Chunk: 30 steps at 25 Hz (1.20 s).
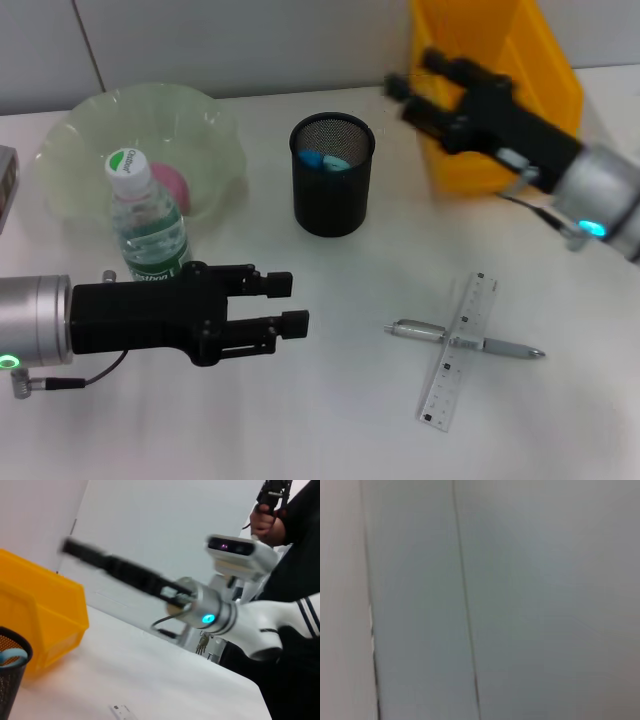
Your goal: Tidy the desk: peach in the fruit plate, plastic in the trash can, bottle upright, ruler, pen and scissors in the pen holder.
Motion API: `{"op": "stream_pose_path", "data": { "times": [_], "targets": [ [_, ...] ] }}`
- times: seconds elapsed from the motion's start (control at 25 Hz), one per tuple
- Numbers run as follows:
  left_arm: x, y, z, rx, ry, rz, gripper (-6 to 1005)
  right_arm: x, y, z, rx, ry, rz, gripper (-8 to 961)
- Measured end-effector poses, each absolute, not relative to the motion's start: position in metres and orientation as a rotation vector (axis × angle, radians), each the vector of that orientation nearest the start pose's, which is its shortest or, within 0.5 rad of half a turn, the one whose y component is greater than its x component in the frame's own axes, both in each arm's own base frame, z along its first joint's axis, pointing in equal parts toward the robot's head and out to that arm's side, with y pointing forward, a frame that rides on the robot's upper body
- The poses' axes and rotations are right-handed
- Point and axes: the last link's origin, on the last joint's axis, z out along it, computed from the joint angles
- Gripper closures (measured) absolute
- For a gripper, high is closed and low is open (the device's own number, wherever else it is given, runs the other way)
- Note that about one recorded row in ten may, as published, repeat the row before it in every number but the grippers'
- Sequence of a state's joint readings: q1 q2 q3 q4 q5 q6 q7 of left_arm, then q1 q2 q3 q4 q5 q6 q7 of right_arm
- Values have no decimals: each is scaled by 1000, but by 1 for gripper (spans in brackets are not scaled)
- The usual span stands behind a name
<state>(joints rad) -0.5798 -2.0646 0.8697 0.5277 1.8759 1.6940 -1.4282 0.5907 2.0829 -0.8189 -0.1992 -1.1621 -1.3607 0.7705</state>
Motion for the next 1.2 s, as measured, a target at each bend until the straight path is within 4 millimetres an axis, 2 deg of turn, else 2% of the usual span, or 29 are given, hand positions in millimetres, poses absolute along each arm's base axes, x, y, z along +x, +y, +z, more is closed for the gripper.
{"op": "stream_pose_path", "data": {
  "times": [0.16, 0.32, 0.72, 1.04, 1.2],
  "targets": [
    [-228, 309, -28, -2969, -682, -897, 408, 260, 336, 8, -2011, 388, 1213, 316],
    [-227, 309, -29, -2968, -681, -897, 408, 266, 319, 20, -1992, 371, 1273, 317],
    [-228, 311, -30, -2957, -676, -887, 408, 287, 285, 33, -1955, 463, 1362, 318],
    [-240, 303, -28, -2947, -601, -871, 408, 300, 273, 39, -1974, 530, 1346, 320],
    [-245, 295, -26, -2941, -579, -891, 408, 305, 271, 44, -2060, 584, 1322, 320]
  ]
}}
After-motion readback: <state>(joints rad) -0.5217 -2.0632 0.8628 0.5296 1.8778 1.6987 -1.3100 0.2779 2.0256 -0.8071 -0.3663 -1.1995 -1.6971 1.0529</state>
